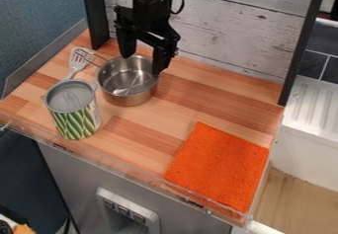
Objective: Push the orange cloth to the upper right corner of the table
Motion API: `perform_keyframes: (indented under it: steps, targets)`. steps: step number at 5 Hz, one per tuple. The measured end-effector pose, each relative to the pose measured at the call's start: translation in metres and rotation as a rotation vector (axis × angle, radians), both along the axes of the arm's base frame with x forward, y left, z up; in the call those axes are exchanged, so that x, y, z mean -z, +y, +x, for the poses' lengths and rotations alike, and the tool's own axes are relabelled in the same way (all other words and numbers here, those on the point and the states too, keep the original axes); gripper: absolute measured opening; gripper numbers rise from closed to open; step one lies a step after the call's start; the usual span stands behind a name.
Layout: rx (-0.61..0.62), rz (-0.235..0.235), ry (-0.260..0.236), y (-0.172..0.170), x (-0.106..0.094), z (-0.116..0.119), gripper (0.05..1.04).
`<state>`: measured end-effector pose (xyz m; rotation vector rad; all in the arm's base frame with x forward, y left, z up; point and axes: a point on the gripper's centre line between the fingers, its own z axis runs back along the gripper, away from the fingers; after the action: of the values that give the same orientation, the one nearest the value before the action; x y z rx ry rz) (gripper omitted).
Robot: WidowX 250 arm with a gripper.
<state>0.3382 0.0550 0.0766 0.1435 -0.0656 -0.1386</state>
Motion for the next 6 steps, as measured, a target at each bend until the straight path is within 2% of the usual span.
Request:
perform_keyframes:
  steps: [1,2,3,4,5,6]
  targets:
    - [-0.002,-0.01,0.033,-0.001,0.011,-0.004,1.001]
    - [0.057,-0.074,0.034,-0.028,0.011,-0.021,1.001]
    - [0.115,-0.094,-0.014,-0.054,-0.007,-0.036,1.001]
    - [0.156,-0.127,-0.021,-0.09,-0.012,-0.058,1.001]
    - [0.149,-0.157,-0.015,-0.11,0.005,-0.073,1.001]
    - [0.149,-0.182,0.025,-0.135,0.041,-0.085,1.001]
